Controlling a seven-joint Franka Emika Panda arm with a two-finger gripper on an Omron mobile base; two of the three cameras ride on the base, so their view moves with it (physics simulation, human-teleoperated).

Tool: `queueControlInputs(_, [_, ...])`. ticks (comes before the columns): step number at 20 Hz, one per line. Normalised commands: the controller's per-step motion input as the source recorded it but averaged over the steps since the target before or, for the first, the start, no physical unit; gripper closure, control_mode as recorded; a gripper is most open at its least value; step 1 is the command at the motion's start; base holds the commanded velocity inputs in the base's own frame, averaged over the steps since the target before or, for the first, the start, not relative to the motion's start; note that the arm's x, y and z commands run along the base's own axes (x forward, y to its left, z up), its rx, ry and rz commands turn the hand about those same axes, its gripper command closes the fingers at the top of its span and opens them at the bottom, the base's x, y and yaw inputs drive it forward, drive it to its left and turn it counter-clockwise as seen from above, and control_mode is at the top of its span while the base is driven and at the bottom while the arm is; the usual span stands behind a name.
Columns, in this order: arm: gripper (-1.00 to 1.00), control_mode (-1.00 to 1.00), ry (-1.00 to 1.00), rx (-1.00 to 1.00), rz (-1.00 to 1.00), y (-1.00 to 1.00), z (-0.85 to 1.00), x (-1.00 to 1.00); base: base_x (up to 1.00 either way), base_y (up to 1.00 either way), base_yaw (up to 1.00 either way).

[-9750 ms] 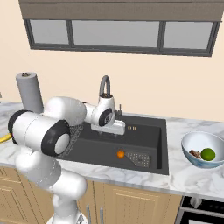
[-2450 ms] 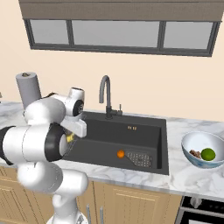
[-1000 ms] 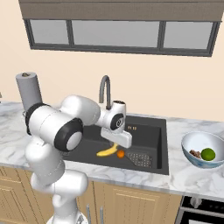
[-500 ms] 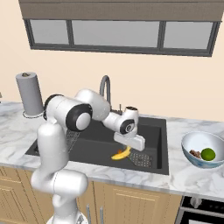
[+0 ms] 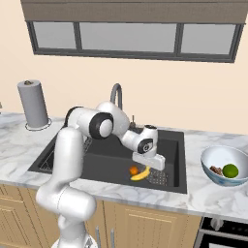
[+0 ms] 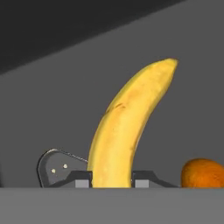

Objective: There is a mixed pile of frozen fruits and vegetables on the counter. Locate all the frozen vegetables and place the items in a bowl on the counter. Take all the frozen fruits and defrost them in a running sink.

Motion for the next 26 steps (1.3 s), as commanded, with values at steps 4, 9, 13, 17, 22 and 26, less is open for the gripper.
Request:
queueControlInputs(4, [1.00,-1.00,-0.07,-0.04,0.00,-0.09,-0.53,0.22,0.00,0.00,0.00])
queueControlInputs(9, [1.00,-1.00,-0.03,-0.02,-0.01,-0.20,-0.50,0.28,0.00,0.00,0.00])
queueControlInputs(13, [1.00,-1.00,-0.03,-0.03,-0.02,-0.04,-0.46,0.41,0.00,0.00,0.00])
queueControlInputs(17, [1.00,-1.00,-0.02,0.00,0.00,0.03,-0.19,0.29,0.00,0.00,0.00])
queueControlInputs(22, [-1.00,-1.00,-0.02,0.00,-0.01,0.11,-0.18,0.24,0.00,0.00,0.00])
queueControlInputs(26, [-1.00,-1.00,0.02,0.03,0.02,0.02,-0.04,0.18,0.00,0.00,0.00])
